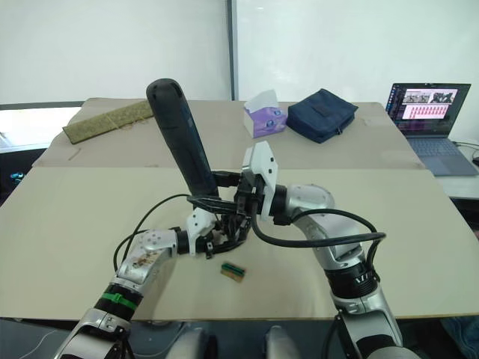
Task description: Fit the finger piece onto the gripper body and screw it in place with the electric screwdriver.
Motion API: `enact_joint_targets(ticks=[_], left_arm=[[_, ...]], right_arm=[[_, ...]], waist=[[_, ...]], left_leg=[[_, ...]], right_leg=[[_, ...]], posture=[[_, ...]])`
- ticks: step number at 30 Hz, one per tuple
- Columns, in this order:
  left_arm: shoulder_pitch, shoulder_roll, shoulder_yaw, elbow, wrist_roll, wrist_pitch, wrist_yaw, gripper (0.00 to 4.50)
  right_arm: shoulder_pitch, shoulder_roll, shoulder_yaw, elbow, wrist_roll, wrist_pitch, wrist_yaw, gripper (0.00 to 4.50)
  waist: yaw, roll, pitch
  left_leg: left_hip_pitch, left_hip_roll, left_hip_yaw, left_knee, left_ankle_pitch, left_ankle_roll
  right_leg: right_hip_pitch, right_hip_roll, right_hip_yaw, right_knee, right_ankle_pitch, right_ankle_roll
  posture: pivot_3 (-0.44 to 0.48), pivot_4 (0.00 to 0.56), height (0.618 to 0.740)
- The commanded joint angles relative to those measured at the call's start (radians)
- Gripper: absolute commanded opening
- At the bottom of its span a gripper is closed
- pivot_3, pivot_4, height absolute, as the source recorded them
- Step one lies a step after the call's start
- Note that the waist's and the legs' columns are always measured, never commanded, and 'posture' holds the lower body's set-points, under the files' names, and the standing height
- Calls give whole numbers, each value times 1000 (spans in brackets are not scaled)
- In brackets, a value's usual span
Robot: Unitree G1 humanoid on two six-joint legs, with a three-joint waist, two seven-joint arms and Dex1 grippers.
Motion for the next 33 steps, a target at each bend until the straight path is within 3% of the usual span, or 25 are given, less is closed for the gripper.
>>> enact_joint_targets(ticks=[1,15,33], left_arm=[[33,11,-42,34,22,49,-19,2280],[47,18,-41,27,18,50,-14,2280],[48,26,-36,23,18,57,-8,2280]], right_arm=[[3,12,-9,11,1,-39,12,1932],[77,-7,23,64,-38,-88,28,1932],[66,-7,80,152,-86,-111,60,1932]], waist=[[0,0,0],[-2,0,-5],[-3,-1,-10]], left_leg=[[0,0,0,0,0,0],[2,0,0,-1,0,0],[4,0,0,-2,0,0]], right_leg=[[0,0,0,0,0,0],[1,0,0,0,0,0],[2,0,0,0,-1,-1]], posture=[[0,150,740],[0,150,740],[0,150,740]])
